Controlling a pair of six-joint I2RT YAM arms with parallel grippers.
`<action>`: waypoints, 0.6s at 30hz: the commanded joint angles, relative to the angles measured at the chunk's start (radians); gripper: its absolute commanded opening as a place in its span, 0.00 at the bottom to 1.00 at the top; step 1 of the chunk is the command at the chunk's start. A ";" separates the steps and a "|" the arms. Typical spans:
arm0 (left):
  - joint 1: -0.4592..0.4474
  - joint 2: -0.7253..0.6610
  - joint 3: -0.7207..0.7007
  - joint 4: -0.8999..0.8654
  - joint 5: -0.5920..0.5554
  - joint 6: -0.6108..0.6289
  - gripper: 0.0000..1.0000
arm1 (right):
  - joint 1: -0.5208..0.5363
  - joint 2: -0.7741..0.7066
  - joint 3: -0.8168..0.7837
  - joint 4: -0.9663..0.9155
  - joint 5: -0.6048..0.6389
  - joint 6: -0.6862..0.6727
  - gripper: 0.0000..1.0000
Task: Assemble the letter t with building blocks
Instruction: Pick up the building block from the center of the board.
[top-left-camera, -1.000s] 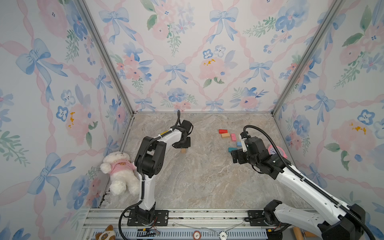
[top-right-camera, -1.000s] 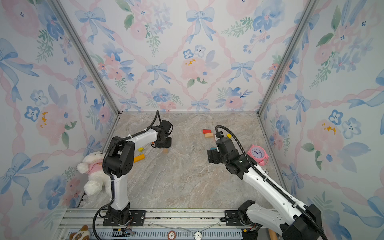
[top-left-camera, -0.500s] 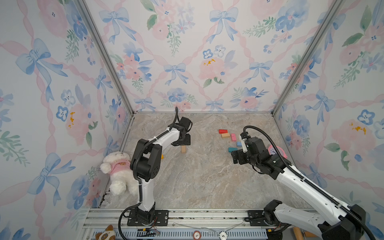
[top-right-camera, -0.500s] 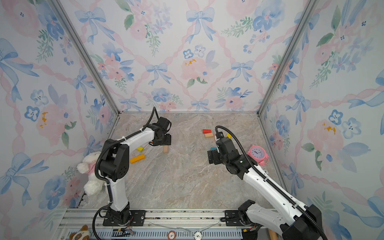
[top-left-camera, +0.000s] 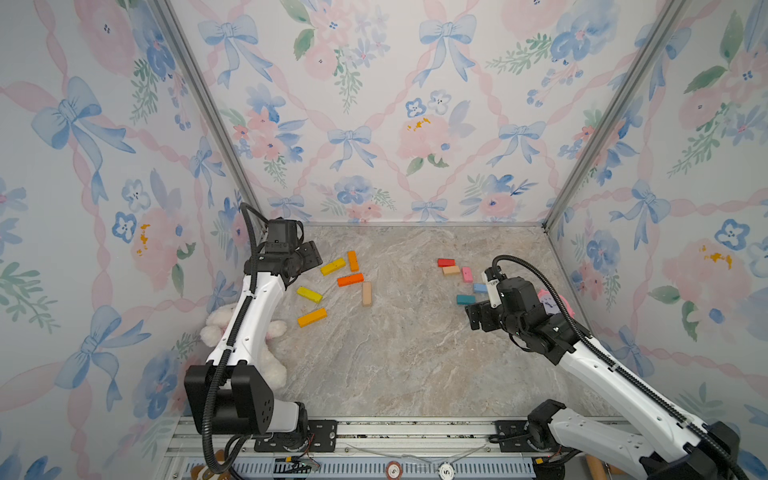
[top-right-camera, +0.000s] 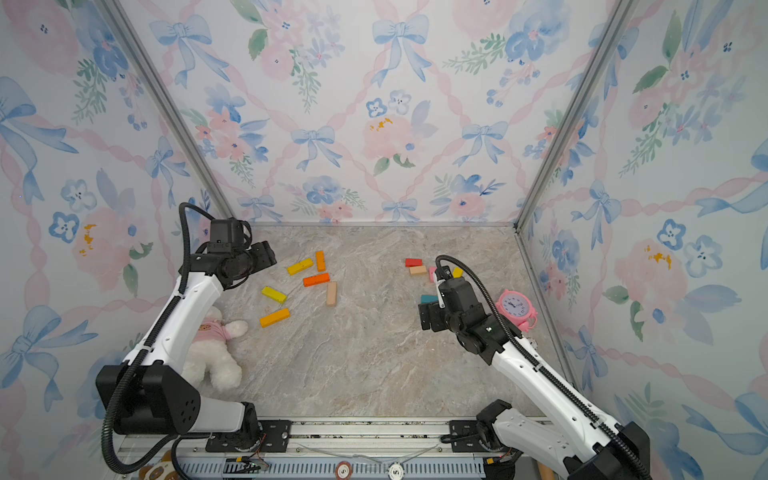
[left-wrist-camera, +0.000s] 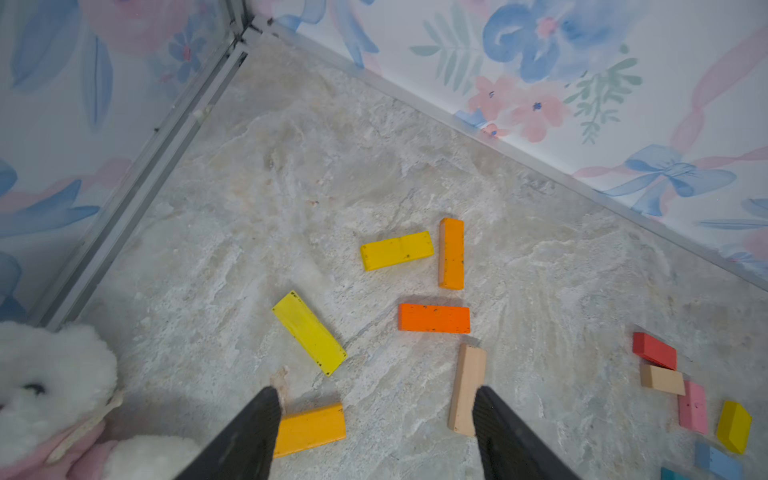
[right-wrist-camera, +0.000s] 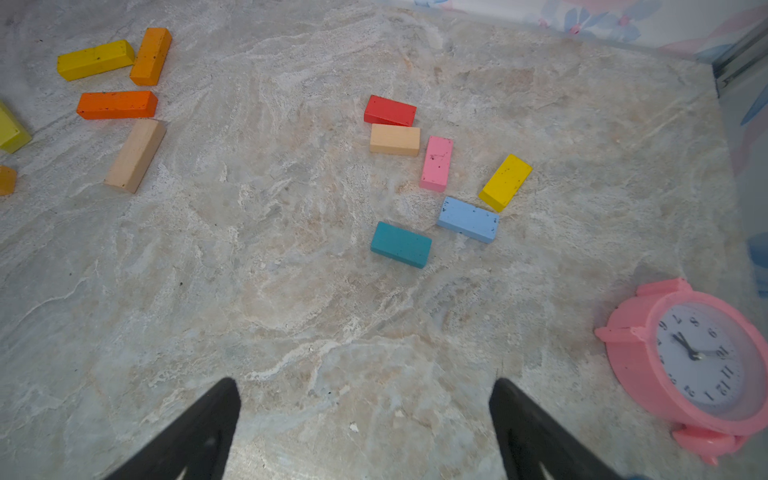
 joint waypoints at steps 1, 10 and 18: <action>0.035 0.063 -0.066 -0.023 0.123 -0.025 0.73 | -0.009 -0.015 -0.013 0.027 -0.045 -0.008 0.96; 0.110 0.229 -0.147 0.071 0.214 -0.078 0.62 | -0.007 -0.037 -0.037 0.027 -0.050 0.004 0.96; 0.130 0.337 -0.166 0.150 0.230 -0.123 0.56 | -0.006 -0.024 -0.037 0.033 -0.054 0.004 0.96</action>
